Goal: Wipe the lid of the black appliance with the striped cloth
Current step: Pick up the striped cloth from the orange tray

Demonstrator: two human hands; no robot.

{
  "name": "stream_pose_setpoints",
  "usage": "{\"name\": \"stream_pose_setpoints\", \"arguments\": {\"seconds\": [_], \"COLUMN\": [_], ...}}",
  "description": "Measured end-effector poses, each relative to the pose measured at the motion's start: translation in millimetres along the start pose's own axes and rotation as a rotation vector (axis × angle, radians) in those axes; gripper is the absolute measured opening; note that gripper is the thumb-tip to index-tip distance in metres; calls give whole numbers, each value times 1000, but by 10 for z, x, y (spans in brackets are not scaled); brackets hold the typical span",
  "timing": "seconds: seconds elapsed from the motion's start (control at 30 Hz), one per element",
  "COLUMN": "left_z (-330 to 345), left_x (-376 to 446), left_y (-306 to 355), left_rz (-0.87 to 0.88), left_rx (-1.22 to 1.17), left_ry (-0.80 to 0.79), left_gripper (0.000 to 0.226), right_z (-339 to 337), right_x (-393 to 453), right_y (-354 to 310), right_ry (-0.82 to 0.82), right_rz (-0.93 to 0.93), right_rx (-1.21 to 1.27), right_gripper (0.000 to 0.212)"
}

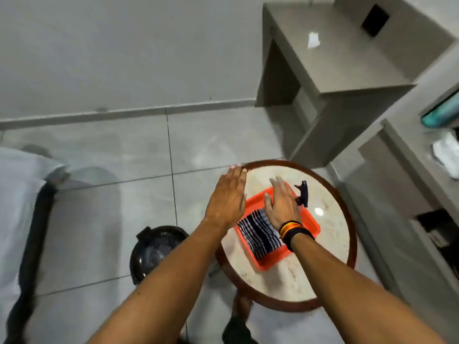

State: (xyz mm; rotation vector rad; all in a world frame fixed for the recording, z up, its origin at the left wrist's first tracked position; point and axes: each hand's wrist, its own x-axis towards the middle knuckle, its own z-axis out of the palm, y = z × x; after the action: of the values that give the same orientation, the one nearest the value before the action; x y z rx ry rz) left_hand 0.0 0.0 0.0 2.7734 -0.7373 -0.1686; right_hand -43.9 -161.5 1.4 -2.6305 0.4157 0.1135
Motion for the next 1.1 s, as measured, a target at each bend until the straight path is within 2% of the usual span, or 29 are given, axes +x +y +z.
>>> {"name": "stream_pose_setpoints", "arguments": {"seconds": [0.13, 0.2, 0.37, 0.47, 0.57, 0.67, 0.73, 0.83, 0.97, 1.1], "left_z": [700, 1054, 1714, 2008, 2151, 2185, 2139, 1953, 1496, 1191], "left_x": [54, 100, 334, 450, 504, 520, 476, 245, -113, -749], "left_y": [137, 210, 253, 228, 199, 149, 145, 109, -47, -703], "left_rz": [-107, -157, -236, -281, -270, -240, -217, -196, -301, -506], "left_rx": [-95, -161, -190, -123, -72, -114, -226, -507, -740, -784], "left_ry": [-225, -297, -327, -329, -273, -215, -148, 53, 318, 461], "left_gripper": [63, 59, 51, 51, 44, 33, 28, 28, 20, 14], "right_z": [517, 843, 1416, 1632, 1711, 1726, 1663, 1528, 1317, 1486], "right_x": [-18, -26, -9, 40, 109, 189, 217, 131, -109, -281], "right_y": [574, 844, 1175, 1231, 1260, 1298, 1288, 1087, 644, -139], "right_ry": [-193, -282, -319, -240, -123, -106, -89, 39, 190, 158], "right_rz": [173, 274, 412, 436, 436, 438, 446, 407, 236, 46], "right_rx": [14, 35, 25, -41, -105, -18, 75, 193, 315, 348], "right_gripper": [43, 51, 71, 69, 58, 49, 42, 36, 34, 40]}}
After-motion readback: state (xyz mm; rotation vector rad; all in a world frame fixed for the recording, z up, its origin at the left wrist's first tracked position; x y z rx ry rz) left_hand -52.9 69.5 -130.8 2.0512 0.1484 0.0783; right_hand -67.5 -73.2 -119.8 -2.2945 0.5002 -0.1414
